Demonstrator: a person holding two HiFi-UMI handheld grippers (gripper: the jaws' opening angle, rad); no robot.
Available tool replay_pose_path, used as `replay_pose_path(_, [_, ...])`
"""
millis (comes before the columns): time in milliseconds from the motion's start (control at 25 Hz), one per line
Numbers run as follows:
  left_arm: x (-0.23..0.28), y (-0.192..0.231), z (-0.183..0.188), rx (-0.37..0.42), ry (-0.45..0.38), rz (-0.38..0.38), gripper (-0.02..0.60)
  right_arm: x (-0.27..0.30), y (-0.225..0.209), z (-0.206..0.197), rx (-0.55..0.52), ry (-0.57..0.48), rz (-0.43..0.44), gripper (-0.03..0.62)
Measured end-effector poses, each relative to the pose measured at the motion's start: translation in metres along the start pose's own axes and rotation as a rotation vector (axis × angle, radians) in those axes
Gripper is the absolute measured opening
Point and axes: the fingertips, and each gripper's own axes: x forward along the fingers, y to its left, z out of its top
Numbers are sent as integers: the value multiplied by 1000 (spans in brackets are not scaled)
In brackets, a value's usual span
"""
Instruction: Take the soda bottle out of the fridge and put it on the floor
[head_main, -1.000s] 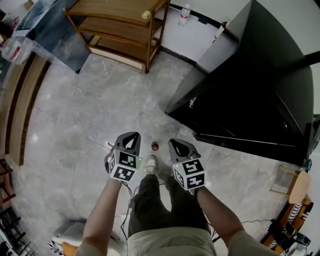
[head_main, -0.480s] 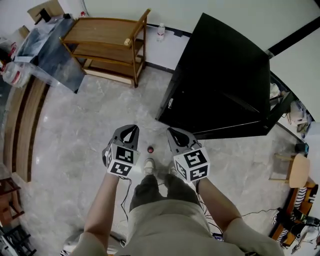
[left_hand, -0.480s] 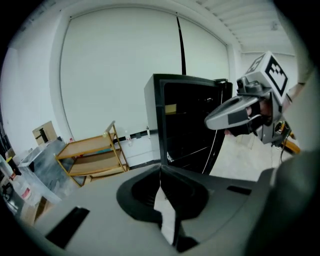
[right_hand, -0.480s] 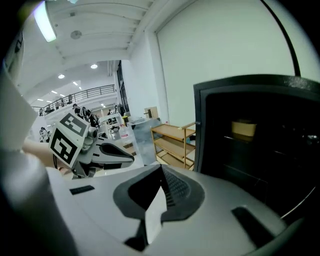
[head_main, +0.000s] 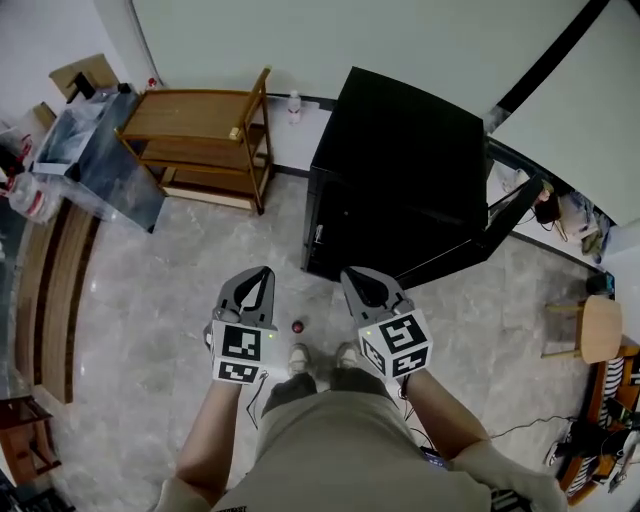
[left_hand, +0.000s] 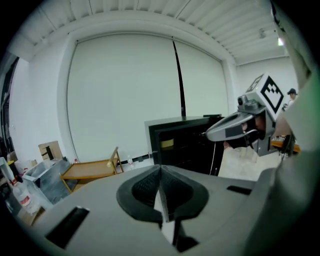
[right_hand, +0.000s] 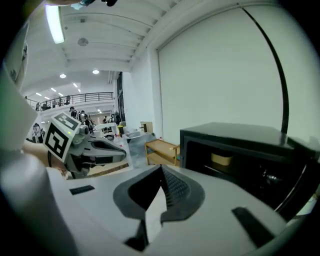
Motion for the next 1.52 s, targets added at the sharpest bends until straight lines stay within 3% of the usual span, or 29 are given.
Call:
replay_pose_path(160, [-17, -32, 35, 31, -56, -58, 8, -33, -15, 17, -59, -36, -62, -3])
replay_pose_path(600, [-16, -98, 106, 133, -156, -182, 6, -130, -60, 51, 21, -162, -174, -5])
replay_pose_path(1000, [-13, -170, 154, 205, -216, -286, 6, -200, -89, 52, 6, -205, -257, -5])
replay_pose_path(1520, [-15, -212, 171, 215, -220, -282, 8, -243, -112, 37, 38, -216, -272, -5])
